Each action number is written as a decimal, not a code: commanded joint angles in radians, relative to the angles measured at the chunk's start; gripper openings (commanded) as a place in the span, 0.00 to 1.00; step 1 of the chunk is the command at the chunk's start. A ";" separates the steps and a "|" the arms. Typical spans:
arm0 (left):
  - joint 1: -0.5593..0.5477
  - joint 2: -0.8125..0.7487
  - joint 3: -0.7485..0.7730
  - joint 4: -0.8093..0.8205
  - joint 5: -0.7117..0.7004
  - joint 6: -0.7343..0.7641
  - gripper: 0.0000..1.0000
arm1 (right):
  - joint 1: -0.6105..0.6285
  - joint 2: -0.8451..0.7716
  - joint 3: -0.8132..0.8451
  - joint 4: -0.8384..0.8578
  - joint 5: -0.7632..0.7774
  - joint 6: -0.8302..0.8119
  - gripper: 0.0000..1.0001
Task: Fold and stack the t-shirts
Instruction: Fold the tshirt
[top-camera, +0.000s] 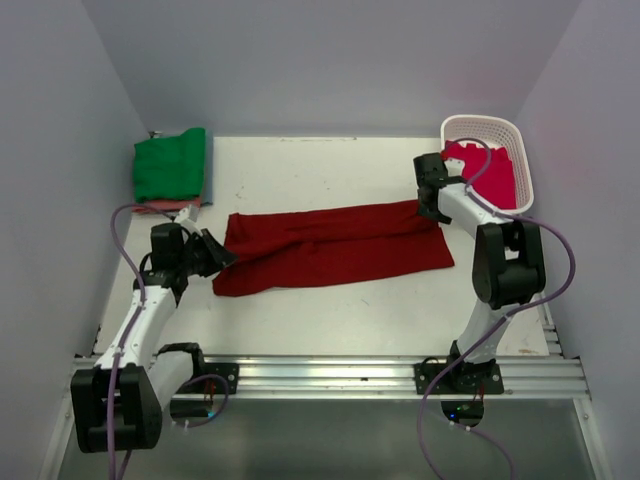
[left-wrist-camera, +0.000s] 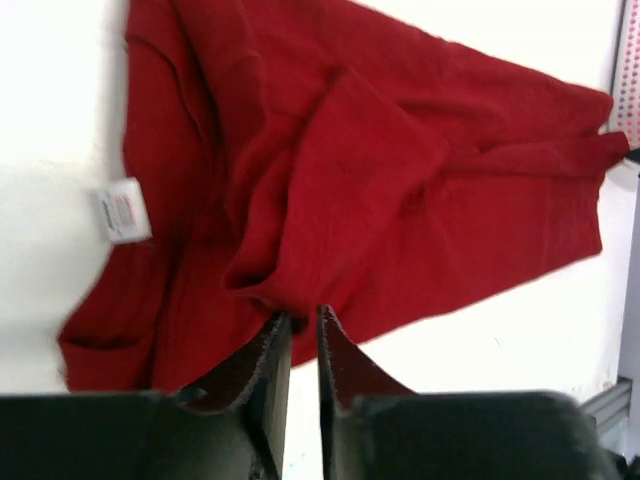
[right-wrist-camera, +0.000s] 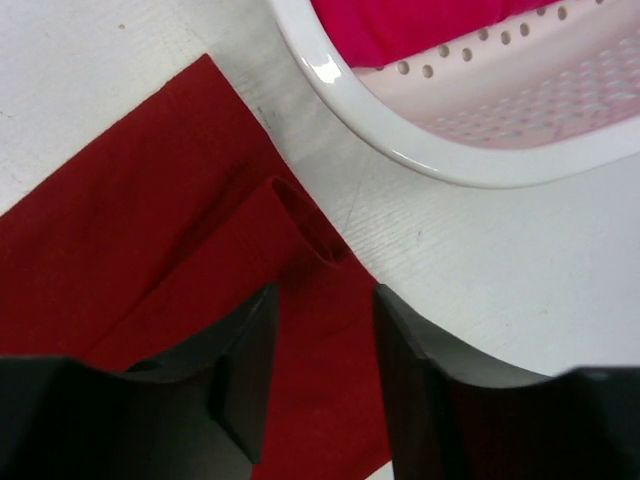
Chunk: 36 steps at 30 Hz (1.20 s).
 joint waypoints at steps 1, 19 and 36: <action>-0.035 -0.108 -0.033 -0.042 0.000 -0.024 0.21 | -0.004 -0.069 0.001 -0.020 0.031 0.017 0.50; -0.078 0.049 -0.020 0.333 -0.054 -0.125 0.82 | 0.016 0.069 0.107 0.089 -0.260 -0.015 0.00; -0.226 0.413 -0.069 0.561 -0.134 -0.184 0.26 | 0.039 0.105 -0.020 0.176 -0.289 -0.017 0.00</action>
